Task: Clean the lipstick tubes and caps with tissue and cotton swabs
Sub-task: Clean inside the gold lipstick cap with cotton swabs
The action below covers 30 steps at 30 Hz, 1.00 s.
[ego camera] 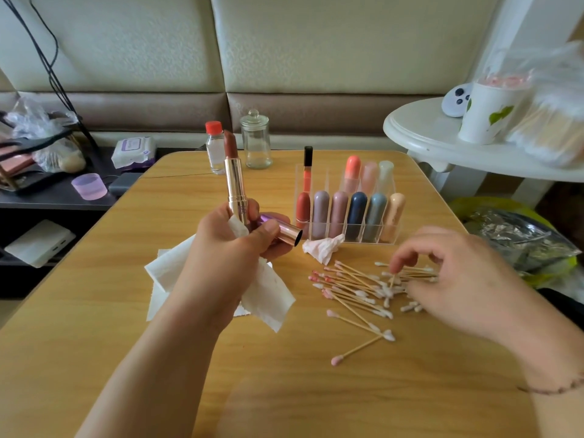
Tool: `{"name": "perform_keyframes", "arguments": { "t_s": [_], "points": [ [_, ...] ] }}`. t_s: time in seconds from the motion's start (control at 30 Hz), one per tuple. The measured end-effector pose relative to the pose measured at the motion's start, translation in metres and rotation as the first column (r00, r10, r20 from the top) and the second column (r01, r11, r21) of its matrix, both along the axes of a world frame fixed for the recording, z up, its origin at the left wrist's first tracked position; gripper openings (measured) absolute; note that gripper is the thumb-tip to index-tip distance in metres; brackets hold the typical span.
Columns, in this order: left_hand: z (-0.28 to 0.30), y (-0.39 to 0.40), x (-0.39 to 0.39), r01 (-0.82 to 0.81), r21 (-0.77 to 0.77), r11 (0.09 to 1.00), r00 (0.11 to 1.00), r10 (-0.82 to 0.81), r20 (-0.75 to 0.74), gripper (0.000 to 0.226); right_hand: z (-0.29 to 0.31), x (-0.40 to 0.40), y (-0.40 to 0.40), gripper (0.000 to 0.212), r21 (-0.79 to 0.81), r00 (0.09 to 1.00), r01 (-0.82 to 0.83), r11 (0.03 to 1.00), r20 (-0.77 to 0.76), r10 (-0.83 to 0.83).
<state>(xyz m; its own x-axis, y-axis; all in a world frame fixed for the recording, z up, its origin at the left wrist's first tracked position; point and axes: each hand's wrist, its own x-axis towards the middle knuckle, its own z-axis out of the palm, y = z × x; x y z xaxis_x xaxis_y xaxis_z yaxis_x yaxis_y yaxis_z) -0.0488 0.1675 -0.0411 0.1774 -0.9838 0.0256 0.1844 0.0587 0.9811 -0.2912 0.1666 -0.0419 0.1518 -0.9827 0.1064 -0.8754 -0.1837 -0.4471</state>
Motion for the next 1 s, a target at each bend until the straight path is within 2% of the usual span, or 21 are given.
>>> {"name": "perform_keyframes", "arguments": {
  "t_s": [0.1,0.23,0.4,0.53,0.73,0.9,1.0],
  "points": [
    [0.001,0.000,0.000,0.003,-0.003,1.000,1.000,-0.003,-0.009,0.020,0.001,-0.002,0.002,0.031,0.088,0.991,-0.060,0.994,-0.114,0.070],
    [0.002,0.001,-0.001,0.009,-0.003,1.000,1.000,-0.009,-0.012,0.021,-0.009,-0.003,-0.003,0.021,-0.002,0.985,-0.048,0.999,-0.168,0.047],
    [0.002,0.002,-0.002,0.021,0.002,1.000,1.000,-0.021,-0.006,0.020,-0.014,0.000,-0.007,0.018,0.060,0.990,-0.067,0.996,-0.117,0.074],
    [0.001,0.001,0.000,0.018,0.006,1.000,1.000,-0.018,0.014,0.019,-0.012,-0.006,-0.008,0.027,0.083,0.993,-0.071,0.994,-0.089,0.078],
    [0.000,0.001,-0.001,0.021,0.013,1.000,0.999,-0.022,0.028,0.020,-0.015,-0.008,-0.010,0.020,0.113,0.989,-0.084,0.990,-0.111,0.096],
    [0.001,0.001,-0.001,0.027,0.017,0.999,0.999,-0.027,0.024,0.019,-0.015,-0.016,-0.010,0.026,0.073,0.995,-0.067,0.995,-0.075,0.073],
    [0.001,0.001,-0.001,0.027,0.017,0.999,0.999,-0.028,0.031,0.019,-0.012,-0.015,-0.010,0.023,-0.006,0.997,-0.076,0.997,0.020,0.076]
  ]
}}
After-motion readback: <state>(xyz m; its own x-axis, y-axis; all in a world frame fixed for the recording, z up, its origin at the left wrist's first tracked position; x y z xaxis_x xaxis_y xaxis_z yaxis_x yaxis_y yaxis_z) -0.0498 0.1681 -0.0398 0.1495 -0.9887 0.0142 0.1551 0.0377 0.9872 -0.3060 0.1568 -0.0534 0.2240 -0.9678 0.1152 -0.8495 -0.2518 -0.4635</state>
